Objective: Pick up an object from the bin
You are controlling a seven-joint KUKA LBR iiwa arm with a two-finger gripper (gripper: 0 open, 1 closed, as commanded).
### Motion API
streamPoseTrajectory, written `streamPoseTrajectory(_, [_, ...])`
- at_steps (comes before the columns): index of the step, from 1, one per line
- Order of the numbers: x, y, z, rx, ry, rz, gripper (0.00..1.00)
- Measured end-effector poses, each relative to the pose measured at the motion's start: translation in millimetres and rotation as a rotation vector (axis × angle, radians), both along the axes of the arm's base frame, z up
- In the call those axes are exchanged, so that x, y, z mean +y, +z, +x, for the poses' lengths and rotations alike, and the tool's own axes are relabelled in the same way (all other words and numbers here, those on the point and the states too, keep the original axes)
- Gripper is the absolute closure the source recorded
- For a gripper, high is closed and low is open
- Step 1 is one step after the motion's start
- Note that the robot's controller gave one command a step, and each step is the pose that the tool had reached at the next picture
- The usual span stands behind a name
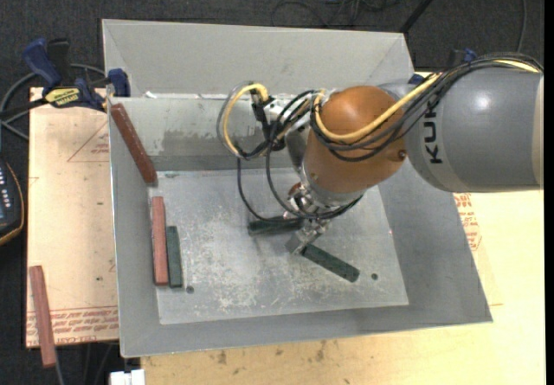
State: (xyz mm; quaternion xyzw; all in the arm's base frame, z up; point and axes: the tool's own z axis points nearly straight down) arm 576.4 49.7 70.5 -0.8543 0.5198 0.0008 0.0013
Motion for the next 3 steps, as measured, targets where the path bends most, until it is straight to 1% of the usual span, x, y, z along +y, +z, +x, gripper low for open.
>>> streamPoseTrajectory(1, [-54.2,19.1,-18.2,0.002,0.013,-0.002,1.0])
streamPoseTrajectory(2, [9.0,81.0,-19.5,-0.005,0.393,0.002,1.0])
streamPoseTrajectory(3, [-61.2,53.6,-21.3,0.003,0.491,-0.002,1.0])
